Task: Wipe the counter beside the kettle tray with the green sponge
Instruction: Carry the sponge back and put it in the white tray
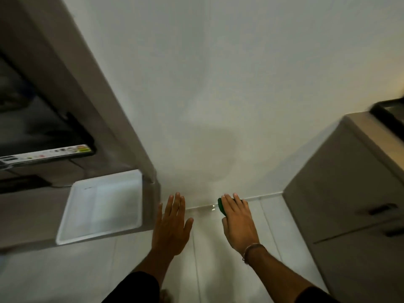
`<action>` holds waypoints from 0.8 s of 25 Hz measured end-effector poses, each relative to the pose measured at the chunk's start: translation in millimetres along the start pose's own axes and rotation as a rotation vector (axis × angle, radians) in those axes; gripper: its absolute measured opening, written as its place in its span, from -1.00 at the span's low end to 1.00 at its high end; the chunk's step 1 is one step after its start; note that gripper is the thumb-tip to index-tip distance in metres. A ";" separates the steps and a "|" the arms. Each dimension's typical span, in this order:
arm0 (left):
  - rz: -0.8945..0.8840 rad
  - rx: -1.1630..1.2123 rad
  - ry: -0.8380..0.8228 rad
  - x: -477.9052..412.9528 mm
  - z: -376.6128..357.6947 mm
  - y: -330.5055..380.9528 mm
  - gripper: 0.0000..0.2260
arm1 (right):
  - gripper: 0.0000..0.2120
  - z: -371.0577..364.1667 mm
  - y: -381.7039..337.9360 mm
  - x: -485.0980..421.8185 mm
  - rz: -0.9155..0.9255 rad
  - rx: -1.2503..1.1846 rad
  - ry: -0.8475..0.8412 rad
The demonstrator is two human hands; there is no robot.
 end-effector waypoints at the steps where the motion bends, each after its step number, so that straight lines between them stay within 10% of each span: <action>1: -0.004 0.000 -0.005 0.5 0.2 -1.0 -0.34 | -0.37 0.3 -5.8 -2.5 0.001 0.025 -0.005; 12: 0.180 -0.084 -0.024 -17.9 77.9 -208.0 -0.34 | -0.41 -49.9 -266.4 -120.5 0.207 0.010 -0.026; 20: 0.138 -0.031 -0.020 -41.6 71.9 -272.3 -0.35 | -0.33 -116.0 -320.1 -168.3 0.187 0.132 -0.177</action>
Point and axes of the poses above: each hand's wrist, its own x-axis away from the middle knuckle, its own z-axis out of the back of the hand, y = z × x, the point moved 1 cm from there along -x, towards the middle knuckle, and after that the axes turned 15 degrees about x, right-handed, at the moved point
